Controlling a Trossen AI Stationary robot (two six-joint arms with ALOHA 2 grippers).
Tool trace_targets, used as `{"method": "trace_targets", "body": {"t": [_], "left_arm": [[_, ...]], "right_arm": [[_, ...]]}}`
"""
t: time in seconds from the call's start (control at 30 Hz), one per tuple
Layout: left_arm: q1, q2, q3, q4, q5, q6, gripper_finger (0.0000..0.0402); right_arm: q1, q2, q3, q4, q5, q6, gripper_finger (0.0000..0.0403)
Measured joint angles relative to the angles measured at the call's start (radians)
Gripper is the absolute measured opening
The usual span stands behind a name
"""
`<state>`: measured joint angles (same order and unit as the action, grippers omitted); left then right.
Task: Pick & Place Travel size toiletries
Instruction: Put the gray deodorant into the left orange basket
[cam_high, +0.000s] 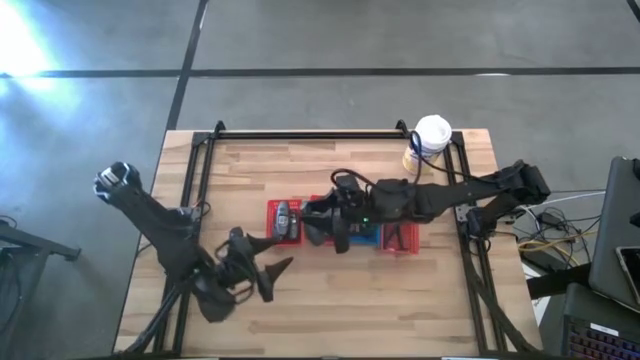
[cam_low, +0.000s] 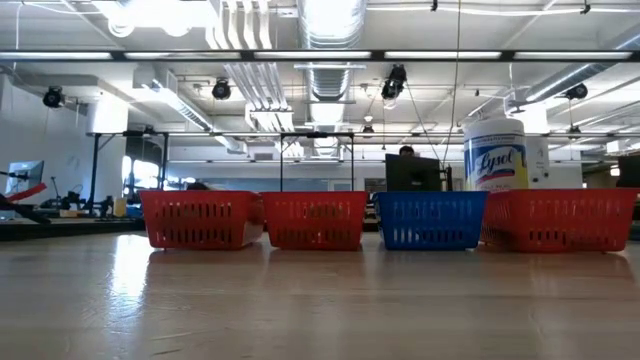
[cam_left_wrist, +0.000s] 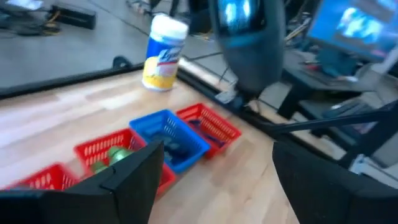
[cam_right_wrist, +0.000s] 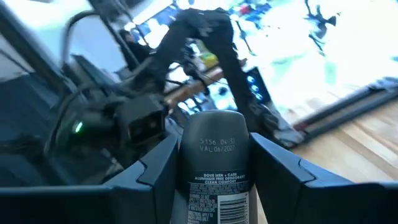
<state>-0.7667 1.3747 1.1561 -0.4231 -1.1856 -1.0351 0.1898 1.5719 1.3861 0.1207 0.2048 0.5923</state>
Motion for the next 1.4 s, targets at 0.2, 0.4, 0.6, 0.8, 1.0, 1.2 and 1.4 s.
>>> {"method": "trace_targets", "body": {"t": [0.2,0.4,0.6,0.8,1.0,1.2,1.4], "left_arm": [[0.055,-0.107,0.001,0.077,0.019,0.186,0.0308],[0.157,-0.127,0.001,0.171,0.249,0.383,0.0337],[0.23,-0.118,0.001,0.164,0.319,0.428,0.0339],[0.253,-0.137,0.001,0.179,0.368,0.429,0.0338],[0.262,-0.141,0.001,0.228,0.393,0.436,0.0339],[0.27,-0.142,0.001,0.233,0.393,0.437,0.0337],[0.277,-0.141,0.003,0.241,0.404,0.459,0.0335]], "right_arm": [[-0.002,0.0,0.0,0.076,-0.026,-0.033,0.0163],[-0.011,0.002,0.0,0.079,-0.027,-0.094,0.0163],[-0.014,0.002,0.0,0.077,-0.053,-0.125,0.0164],[-0.015,0.005,0.0,0.099,-0.05,-0.148,0.0164],[-0.027,0.041,0.001,0.169,-0.041,-0.151,0.0164],[-0.026,0.068,0.005,0.227,-0.035,-0.127,0.0164],[-0.027,0.086,0.012,0.256,-0.03,-0.106,0.0164]]}}
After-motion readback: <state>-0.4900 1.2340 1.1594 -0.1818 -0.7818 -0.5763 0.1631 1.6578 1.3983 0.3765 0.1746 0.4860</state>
